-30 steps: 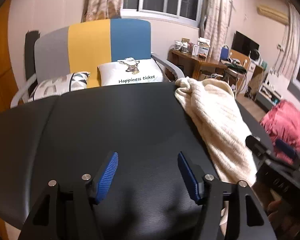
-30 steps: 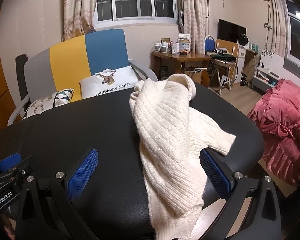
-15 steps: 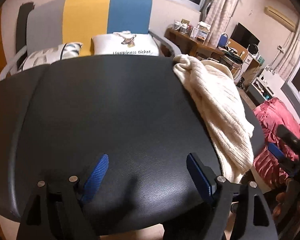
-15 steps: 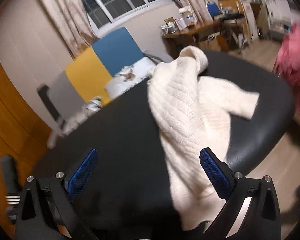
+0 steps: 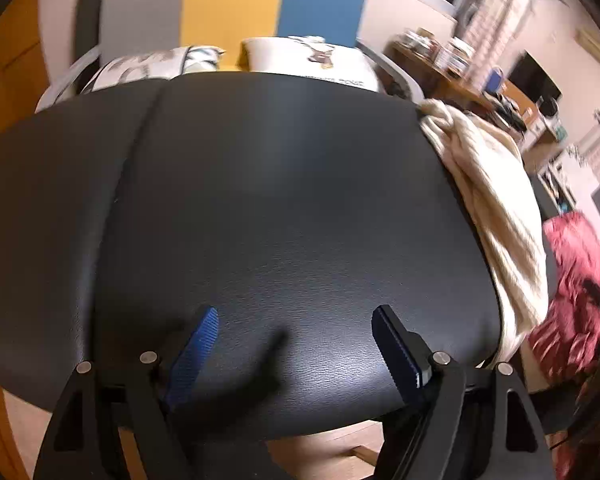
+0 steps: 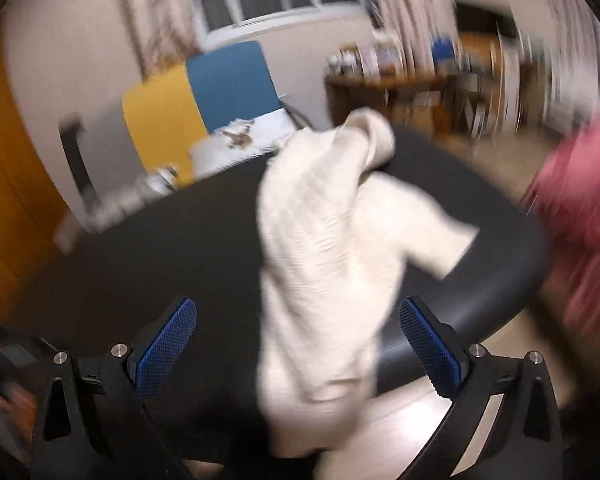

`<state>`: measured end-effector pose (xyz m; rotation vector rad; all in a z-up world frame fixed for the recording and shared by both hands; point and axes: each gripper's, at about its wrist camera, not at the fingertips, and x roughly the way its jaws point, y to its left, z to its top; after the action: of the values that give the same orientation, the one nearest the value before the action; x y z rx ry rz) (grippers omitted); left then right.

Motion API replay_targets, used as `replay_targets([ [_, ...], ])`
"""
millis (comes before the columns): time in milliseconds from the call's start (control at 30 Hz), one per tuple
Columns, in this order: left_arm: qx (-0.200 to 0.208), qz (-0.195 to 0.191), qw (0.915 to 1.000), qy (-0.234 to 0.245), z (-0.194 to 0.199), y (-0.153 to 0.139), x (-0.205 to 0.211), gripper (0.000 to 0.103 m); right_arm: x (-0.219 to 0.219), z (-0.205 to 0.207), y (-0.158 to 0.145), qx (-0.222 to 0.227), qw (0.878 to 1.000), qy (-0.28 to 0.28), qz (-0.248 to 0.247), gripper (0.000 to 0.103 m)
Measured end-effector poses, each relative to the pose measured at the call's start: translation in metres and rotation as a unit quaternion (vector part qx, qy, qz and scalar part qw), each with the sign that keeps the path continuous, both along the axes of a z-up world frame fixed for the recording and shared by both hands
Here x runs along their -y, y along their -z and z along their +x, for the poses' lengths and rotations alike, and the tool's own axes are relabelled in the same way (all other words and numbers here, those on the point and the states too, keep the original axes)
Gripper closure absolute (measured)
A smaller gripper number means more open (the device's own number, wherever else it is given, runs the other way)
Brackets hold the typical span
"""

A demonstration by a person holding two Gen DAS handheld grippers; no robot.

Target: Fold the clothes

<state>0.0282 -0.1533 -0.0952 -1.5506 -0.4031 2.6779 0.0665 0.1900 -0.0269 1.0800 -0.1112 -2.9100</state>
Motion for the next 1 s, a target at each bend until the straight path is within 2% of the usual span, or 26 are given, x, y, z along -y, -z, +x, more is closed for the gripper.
replay_targets([
  [67, 0.000, 0.016, 0.9999, -0.002, -0.002, 0.001, 0.000, 0.022, 0.011, 0.010, -0.004, -0.013, 0.998, -0.015, 0.053, 0.000],
  [100, 0.000, 0.025, 0.9997, -0.002, -0.002, 0.002, 0.000, 0.022, 0.013, 0.015, -0.004, -0.017, 0.998, -0.022, 0.062, 0.000],
  [167, 0.007, 0.038, 0.9992, 0.007, -0.005, 0.005, -0.006, 0.022, 0.014, 0.021, -0.001, -0.018, 0.997, -0.035, 0.064, 0.000],
  [233, 0.017, 0.039, 0.9981, 0.044, -0.013, 0.006, -0.026, 0.022, 0.015, 0.027, 0.001, -0.016, 0.997, -0.046, 0.061, 0.000],
  [300, 0.019, 0.041, 0.9952, 0.087, -0.017, 0.006, -0.052, 0.021, 0.016, 0.028, 0.001, -0.013, 0.997, -0.053, 0.047, 0.000],
  [433, 0.032, 0.035, 0.9849, 0.166, -0.021, 0.008, -0.102, 0.018, -0.005, 0.035, -0.002, -0.010, 0.999, -0.040, -0.023, 0.000],
  [533, 0.044, 0.016, 0.9761, 0.212, -0.013, 0.015, -0.129, 0.018, -0.025, 0.050, -0.006, -0.018, 0.998, -0.009, -0.056, 0.000],
  [633, 0.023, 0.013, 0.9774, 0.210, -0.003, 0.007, -0.123, 0.025, -0.039, 0.060, -0.002, -0.018, 0.997, 0.026, -0.077, 0.000],
  [733, -0.021, 0.000, 0.9849, 0.172, -0.001, -0.015, -0.095, 0.027, -0.042, 0.054, 0.005, -0.005, 0.995, 0.034, -0.094, 0.000],
  [833, -0.035, 0.010, 0.9920, 0.121, -0.009, -0.026, -0.058, 0.027, -0.033, 0.039, 0.009, 0.009, 0.995, 0.022, -0.101, 0.000],
  [933, -0.036, 0.022, 0.9958, 0.081, -0.020, -0.033, -0.025, 0.027, -0.025, 0.009, 0.011, 0.028, 0.994, 0.007, -0.101, 0.000],
  [1000, -0.044, 0.020, 0.9974, 0.052, -0.024, -0.039, -0.002, 0.027, -0.023, -0.016, 0.004, 0.027, 0.992, -0.014, -0.119, 0.000],
])
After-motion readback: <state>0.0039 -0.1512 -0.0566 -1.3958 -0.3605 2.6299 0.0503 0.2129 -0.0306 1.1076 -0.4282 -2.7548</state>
